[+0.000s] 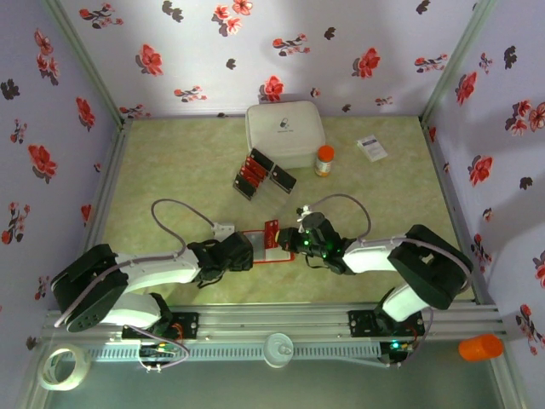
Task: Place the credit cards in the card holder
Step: Insert the credit card into the card slot.
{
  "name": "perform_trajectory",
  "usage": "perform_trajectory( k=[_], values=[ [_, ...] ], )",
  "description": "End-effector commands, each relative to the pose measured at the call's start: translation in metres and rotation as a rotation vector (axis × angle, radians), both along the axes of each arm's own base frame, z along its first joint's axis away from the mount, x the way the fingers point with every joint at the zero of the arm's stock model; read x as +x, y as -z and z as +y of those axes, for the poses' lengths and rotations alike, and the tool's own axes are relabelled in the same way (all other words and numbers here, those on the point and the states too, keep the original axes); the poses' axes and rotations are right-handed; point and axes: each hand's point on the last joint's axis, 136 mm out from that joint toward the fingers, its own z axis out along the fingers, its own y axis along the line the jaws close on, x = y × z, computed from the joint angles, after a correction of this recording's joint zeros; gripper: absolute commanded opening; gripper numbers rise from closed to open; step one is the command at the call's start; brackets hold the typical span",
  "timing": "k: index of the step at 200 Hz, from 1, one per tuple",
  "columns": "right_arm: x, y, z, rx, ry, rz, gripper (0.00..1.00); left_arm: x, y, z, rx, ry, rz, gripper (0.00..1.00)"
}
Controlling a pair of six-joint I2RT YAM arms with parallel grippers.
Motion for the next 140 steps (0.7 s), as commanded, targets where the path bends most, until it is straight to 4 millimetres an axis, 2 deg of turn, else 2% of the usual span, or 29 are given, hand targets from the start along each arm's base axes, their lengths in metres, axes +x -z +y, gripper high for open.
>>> perform_trajectory(
  k=[1,76,140],
  values=[
    [0.003,0.0,0.001,0.022,0.029,-0.013,0.0,-0.006,0.008,0.013,0.055,-0.014,0.014,1.0],
    [0.002,0.009,0.007,0.059,0.019,0.021,0.0,-0.007,0.008,0.012,0.055,-0.01,0.015,1.0],
    [-0.002,0.01,0.007,0.075,0.015,0.03,0.0,-0.007,0.008,0.012,0.054,-0.011,0.013,1.0]
  ],
)
